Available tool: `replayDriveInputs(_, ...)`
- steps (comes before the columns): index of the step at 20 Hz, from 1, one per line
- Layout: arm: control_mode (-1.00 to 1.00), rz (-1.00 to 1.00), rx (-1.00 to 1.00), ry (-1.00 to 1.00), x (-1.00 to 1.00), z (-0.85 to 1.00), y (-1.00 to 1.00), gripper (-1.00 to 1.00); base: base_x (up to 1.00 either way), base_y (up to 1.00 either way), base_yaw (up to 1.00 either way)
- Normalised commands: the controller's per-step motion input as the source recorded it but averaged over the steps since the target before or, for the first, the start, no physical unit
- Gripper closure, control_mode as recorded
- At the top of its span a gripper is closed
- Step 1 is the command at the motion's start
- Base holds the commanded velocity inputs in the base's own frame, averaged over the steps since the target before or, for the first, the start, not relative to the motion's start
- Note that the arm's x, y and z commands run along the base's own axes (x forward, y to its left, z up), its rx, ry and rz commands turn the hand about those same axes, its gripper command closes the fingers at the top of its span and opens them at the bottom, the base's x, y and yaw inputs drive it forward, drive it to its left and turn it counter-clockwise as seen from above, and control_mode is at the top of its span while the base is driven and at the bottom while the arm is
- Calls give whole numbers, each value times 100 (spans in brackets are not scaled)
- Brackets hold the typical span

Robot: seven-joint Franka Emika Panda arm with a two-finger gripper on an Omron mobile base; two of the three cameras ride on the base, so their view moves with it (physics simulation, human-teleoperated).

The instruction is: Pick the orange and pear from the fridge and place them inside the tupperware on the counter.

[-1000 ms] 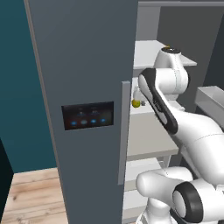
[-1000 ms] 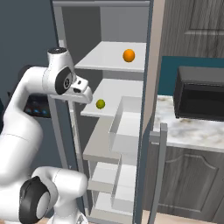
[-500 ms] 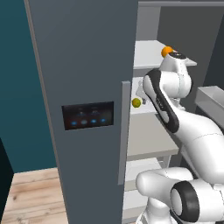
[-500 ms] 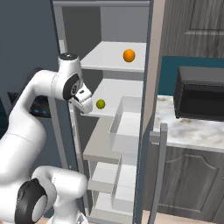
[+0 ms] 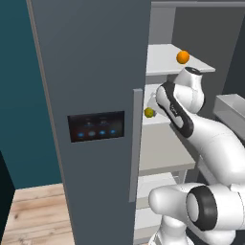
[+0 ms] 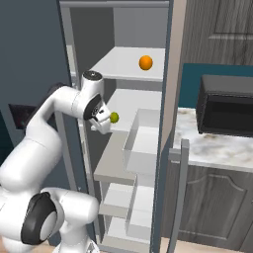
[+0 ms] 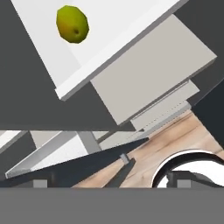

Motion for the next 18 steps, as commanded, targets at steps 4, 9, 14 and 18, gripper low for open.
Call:
replayDriveInputs(4, -100, 0, 0, -6, 24, -23, -12, -100, 0, 0, 0)
replayDriveInputs(9, -100, 0, 1, 0, 32, -2, -4, -100, 0, 0, 0)
replayDriveInputs(14, -100, 0, 1, 0, 28, 0, -2, -100, 0, 0, 0)
replayDriveInputs(18, -100, 0, 0, 0, 23, -5, -4, -100, 0, 0, 0)
